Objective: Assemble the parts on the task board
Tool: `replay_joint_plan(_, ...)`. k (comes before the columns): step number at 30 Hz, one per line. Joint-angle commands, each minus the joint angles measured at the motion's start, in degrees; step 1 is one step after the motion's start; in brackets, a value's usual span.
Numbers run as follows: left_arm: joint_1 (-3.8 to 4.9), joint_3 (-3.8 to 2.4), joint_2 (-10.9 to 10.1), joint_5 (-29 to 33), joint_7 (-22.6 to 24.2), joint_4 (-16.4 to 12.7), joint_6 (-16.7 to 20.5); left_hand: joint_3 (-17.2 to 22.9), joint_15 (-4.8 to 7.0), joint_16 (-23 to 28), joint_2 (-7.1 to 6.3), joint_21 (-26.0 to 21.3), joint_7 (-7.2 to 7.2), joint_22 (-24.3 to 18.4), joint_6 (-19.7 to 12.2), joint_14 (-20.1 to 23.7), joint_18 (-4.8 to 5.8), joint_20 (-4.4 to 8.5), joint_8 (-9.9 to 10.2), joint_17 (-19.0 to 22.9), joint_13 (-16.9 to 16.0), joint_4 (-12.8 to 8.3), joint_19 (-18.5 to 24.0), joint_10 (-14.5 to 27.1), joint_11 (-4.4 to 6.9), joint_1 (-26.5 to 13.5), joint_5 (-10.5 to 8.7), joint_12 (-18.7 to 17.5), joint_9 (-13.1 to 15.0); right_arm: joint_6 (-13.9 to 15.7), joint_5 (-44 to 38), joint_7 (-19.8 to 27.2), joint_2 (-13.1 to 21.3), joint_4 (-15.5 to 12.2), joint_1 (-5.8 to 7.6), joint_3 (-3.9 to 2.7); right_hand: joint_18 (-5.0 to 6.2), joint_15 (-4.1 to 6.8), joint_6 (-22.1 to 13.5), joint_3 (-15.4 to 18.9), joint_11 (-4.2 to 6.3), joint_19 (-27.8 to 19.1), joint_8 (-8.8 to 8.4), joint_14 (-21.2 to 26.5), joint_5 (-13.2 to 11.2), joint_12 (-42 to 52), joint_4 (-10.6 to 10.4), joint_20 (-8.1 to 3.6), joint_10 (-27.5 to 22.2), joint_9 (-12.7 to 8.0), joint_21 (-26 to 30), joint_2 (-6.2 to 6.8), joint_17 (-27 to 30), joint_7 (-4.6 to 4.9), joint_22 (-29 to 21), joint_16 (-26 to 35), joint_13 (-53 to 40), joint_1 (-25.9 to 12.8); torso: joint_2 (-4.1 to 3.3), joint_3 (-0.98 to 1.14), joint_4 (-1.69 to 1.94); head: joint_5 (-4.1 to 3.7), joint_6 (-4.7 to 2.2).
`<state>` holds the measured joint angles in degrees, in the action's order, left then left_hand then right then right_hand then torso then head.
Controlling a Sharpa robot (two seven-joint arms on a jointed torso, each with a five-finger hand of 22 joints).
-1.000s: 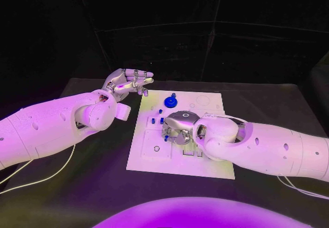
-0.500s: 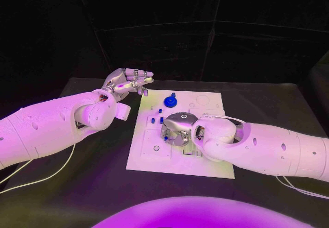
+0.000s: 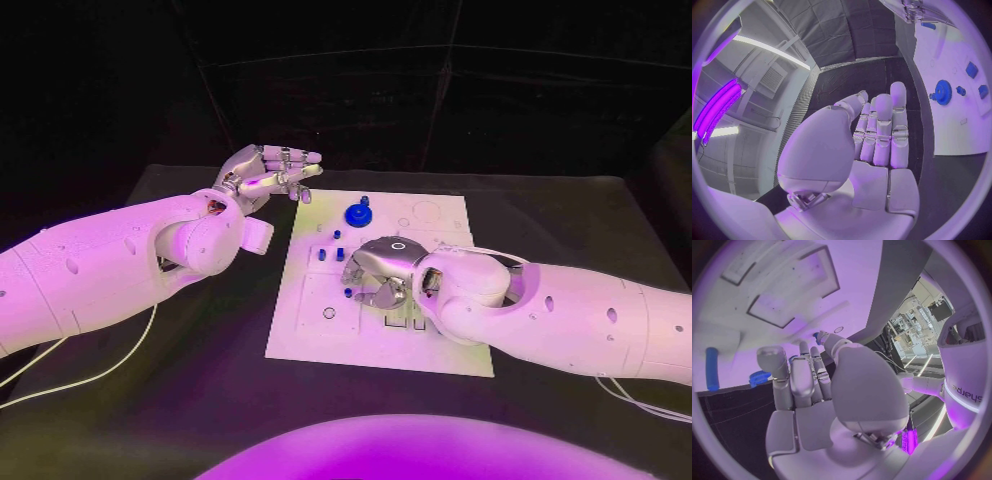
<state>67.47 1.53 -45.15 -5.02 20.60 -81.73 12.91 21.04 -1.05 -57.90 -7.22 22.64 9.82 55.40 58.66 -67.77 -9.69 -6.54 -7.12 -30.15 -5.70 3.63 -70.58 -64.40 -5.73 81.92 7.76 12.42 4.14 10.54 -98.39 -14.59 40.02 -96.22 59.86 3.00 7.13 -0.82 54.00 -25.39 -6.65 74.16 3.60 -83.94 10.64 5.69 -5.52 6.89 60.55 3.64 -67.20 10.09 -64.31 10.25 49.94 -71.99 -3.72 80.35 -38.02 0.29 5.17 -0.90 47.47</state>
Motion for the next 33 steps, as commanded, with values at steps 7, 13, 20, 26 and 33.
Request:
replay_joint_plan(7, 0.08, -0.04, -0.15, 0.24, 0.2, 0.04, -0.99, 0.11, 0.08, 0.22, 0.45, -0.34, 0.23, -0.08, -0.1, 0.4, -0.71, 0.0, -0.24, 0.07, -0.07, 0.0, 0.37, 0.13, -0.07, -0.12, 0.16, 0.28, -0.02, 8.04, -0.04, -0.73, 6.89, -6.0, 1.32, -0.75, 0.52, -0.09, -0.27, 1.57, 0.48, -0.66, 0.13, -1.17, -0.93, 1.21, -0.07, -0.23, -0.74, 0.21, 0.85, 0.46, 0.22, -0.47, -0.81, 0.31, -0.14, -1.42, 0.07, -0.07, -0.2, -0.85, -0.79)
replay_joint_plan(13, 0.07, -0.03, -0.07, 0.24, 0.14, 0.14, -1.1, 0.11, 0.08, 0.22, 0.45, -0.34, 0.23, -0.08, -0.1, 0.4, -0.71, 0.0, -0.24, 0.07, -0.07, 0.0, 0.37, 0.13, -0.07, -0.12, 0.16, 0.28, -0.02, 6.6, 1.9, -2.66, 11.26, -5.66, 3.89, -1.79, 0.87, 0.11, -1.52, 5.33, 0.72, -1.55, -0.03, -0.63, -3.19, 2.04, -0.84, -0.41, -3.45, 0.13, 2.6, 0.86, 2.09, -1.15, -3.19, 1.63, -0.06, -2.03, 0.03, -0.11, -0.21, -1.94, -1.45)
replay_joint_plan(20, 0.07, 0.02, 0.04, 0.24, 0.1, 0.26, -1.19, 0.08, 0.07, 0.23, 0.45, -0.36, 0.24, -0.11, -0.12, 0.43, -0.7, -0.01, -0.25, 0.09, -0.07, 0.02, 0.38, 0.17, -0.08, -0.17, 0.16, 0.31, -0.02, 3.07, 3.06, -2.66, 13.41, -3.16, 5.02, -2.03, 1.2, -0.17, -2.41, 12.66, 0.37, -2.24, 0.11, -0.25, -2.93, 3.88, -3.16, -0.19, -6.91, 0.23, 4.56, 0.2, 3.57, -2.27, -5.69, 2.49, -0.17, 0.21, -0.03, -0.1, -0.15, -2.76, -1.8)
replay_joint_plan(26, 0.07, 0.04, 0.17, 0.24, 0.02, 0.36, -1.17, 0.07, 0.07, 0.23, 0.45, -0.37, 0.24, -0.11, -0.13, 0.43, -0.7, -0.01, -0.25, 0.1, -0.07, 0.02, 0.38, 0.18, -0.08, -0.18, 0.16, 0.32, -0.02, -0.69, 4.66, -1.87, 13.92, -2.0, 5.26, -2.07, 1.47, -0.34, -2.82, 15.06, 0.15, -2.84, 0.06, 0.18, -2.73, 4.99, -4.67, -0.05, -8.54, 0.21, 5.97, 0.1, 4.66, -2.88, -7.6, 3.16, -0.12, 2.21, -0.04, 0.0, -0.14, -3.28, -1.9)
replay_joint_plan(33, 0.07, 0.05, 0.25, 0.24, 0.04, 0.56, -1.35, 0.04, 0.06, 0.24, 0.44, -0.39, 0.25, -0.14, -0.17, 0.45, -0.7, -0.02, -0.26, 0.12, -0.07, 0.03, 0.39, 0.23, -0.09, -0.23, 0.15, 0.34, -0.03, -5.01, 5.1, -1.89, 13.95, -1.61, 5.31, -2.03, 1.33, 0.06, -1.92, 15.66, 0.65, -1.89, 0.43, -0.52, -2.65, 7.06, -5.12, -0.26, -7.26, 0.38, 5.44, -0.61, 3.5, -2.12, -6.81, 2.01, -0.31, 3.91, 0.0, -0.07, -0.05, -3.28, -1.75)
